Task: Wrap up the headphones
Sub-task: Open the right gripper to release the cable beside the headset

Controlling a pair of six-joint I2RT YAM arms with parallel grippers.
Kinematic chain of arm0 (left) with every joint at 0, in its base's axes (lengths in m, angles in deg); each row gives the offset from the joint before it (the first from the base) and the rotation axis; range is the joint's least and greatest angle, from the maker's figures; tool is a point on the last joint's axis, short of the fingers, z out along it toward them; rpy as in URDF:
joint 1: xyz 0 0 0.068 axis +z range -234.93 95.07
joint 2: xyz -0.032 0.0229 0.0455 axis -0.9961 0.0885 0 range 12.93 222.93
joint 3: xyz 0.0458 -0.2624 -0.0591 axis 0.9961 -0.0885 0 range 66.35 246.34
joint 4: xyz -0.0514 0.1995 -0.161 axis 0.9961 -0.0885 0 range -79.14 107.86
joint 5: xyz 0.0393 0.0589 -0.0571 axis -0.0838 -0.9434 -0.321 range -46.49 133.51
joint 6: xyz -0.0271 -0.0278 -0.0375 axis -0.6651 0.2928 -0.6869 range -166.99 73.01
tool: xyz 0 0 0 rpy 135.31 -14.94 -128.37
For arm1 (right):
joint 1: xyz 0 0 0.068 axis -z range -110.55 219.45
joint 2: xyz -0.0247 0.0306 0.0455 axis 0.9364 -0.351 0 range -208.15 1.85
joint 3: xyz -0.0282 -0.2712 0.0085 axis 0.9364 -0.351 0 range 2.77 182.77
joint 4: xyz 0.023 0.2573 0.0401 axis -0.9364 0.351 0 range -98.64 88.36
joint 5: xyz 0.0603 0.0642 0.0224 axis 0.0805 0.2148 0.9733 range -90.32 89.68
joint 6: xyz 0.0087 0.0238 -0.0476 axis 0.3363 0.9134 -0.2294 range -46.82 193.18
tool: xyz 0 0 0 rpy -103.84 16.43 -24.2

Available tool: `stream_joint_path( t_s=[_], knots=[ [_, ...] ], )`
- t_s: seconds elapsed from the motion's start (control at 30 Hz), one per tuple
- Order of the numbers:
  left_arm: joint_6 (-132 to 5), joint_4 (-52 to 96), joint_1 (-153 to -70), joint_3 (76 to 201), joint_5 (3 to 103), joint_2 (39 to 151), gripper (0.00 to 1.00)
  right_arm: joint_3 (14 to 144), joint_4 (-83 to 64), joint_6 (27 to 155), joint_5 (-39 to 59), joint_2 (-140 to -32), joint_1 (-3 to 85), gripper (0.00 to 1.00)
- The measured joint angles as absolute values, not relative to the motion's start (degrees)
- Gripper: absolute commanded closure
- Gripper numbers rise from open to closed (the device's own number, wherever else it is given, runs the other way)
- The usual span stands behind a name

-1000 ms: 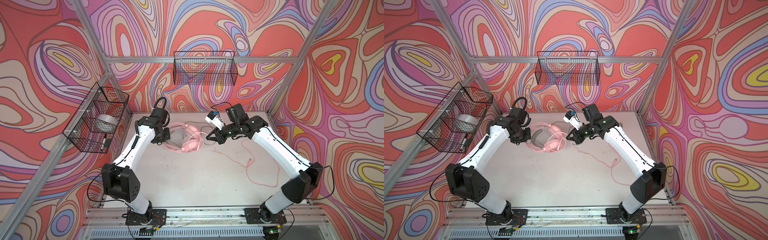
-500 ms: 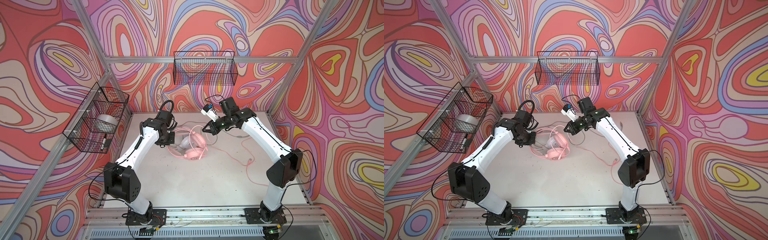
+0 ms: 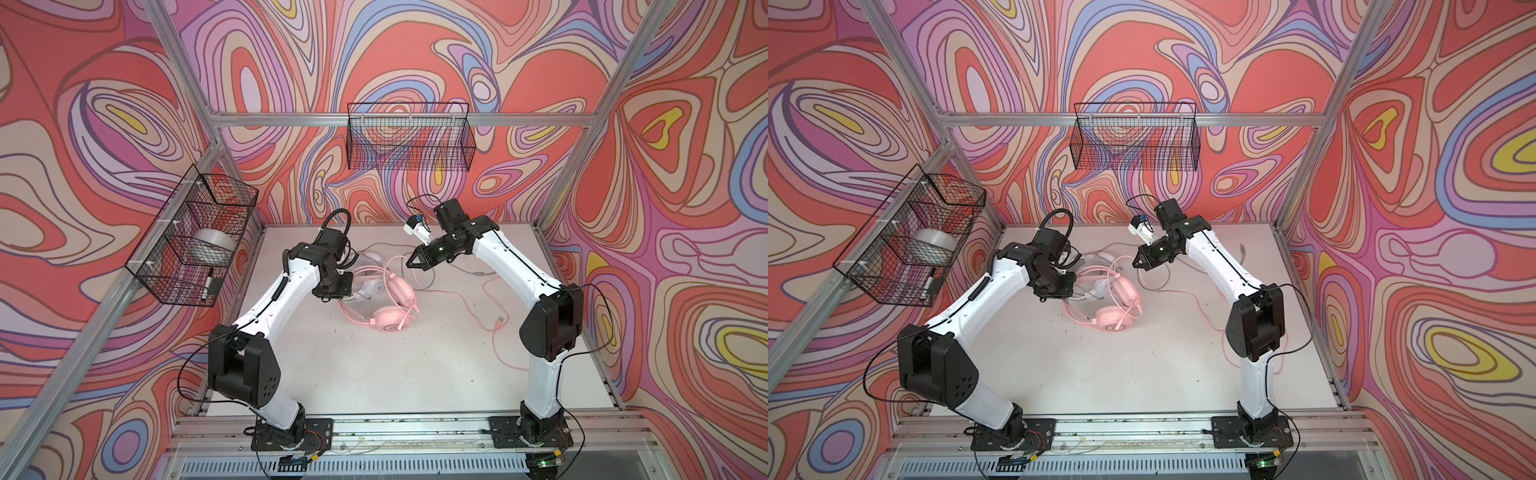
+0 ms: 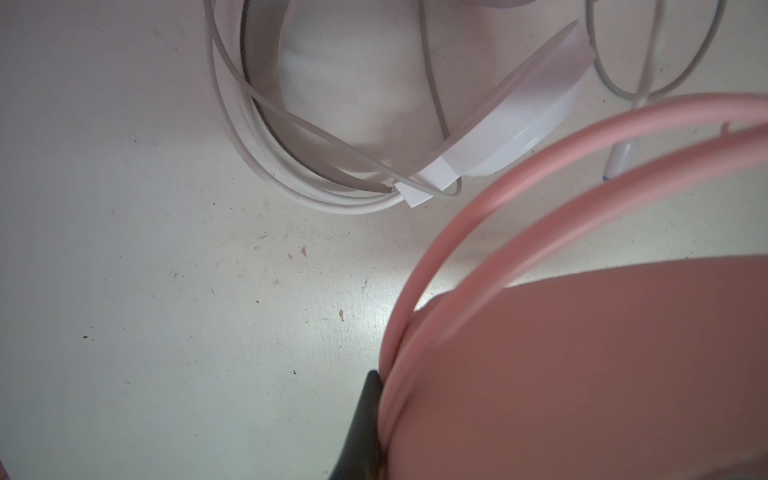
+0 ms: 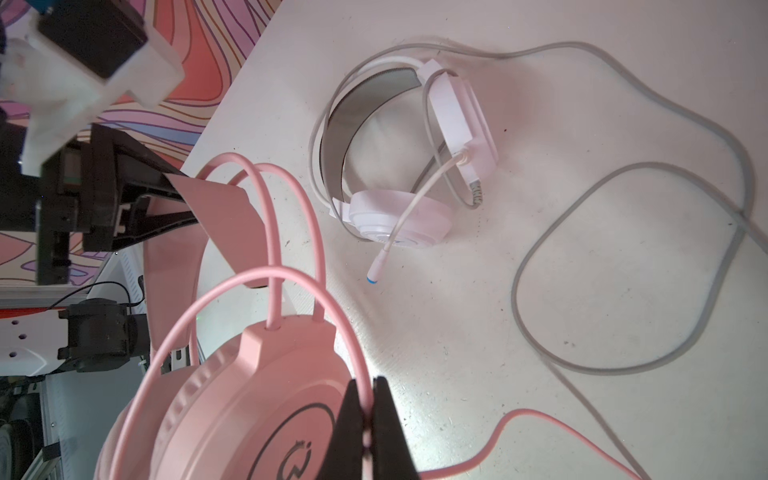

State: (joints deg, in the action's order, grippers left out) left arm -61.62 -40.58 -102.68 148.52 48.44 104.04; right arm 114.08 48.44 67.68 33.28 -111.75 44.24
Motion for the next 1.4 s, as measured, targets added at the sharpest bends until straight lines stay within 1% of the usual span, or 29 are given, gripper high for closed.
stream_joint_path(
  t_s=[0.23,0.43,0.57,0.97,1.1,1.2,1.4],
  knots=[
    [-61.76,-39.20,-102.68,148.34,51.01,103.34,1.00,111.02,45.25,70.37,35.14,-111.86,44.26,1.00],
    [-62.28,-37.50,-102.68,145.76,53.13,101.35,1.00,103.44,39.66,74.22,36.10,-111.86,44.87,0.94],
    [-63.02,-36.95,-102.68,144.21,54.21,100.98,1.00,100.75,37.21,75.79,36.65,-111.86,46.53,0.86],
    [-64.73,-35.20,-102.68,143.82,56.22,100.98,1.00,95.83,33.06,76.40,36.62,-111.86,47.63,0.74],
    [-65.38,-34.39,-102.68,143.64,57.18,100.96,1.00,94.13,32.33,77.15,36.52,-111.86,48.11,0.72],
    [-65.93,-33.65,-102.68,143.03,57.86,100.96,1.00,93.95,32.33,77.47,36.30,-111.86,48.39,0.68],
    [-66.37,-33.45,-102.68,141.94,58.07,100.98,1.00,89.58,30.32,78.79,34.75,-110.09,49.29,0.52]
  ],
)
